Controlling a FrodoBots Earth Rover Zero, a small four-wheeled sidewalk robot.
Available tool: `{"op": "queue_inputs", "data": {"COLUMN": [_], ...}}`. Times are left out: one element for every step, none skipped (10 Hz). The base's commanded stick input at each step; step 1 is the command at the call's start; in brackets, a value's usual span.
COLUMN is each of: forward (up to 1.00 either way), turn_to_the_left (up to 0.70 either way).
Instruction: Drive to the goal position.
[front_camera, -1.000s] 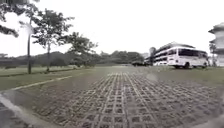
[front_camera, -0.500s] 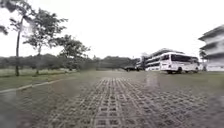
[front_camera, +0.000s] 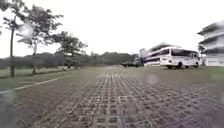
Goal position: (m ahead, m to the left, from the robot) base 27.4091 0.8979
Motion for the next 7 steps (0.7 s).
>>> {"op": "queue_inputs", "data": {"forward": [0.70, 0.70, 0.70, 0.70, 0.70, 0.70, 0.70], "turn_to_the_left": [0.00, 0.00, 0.00, 0.00, 0.00, 0.00, 0.00]}}
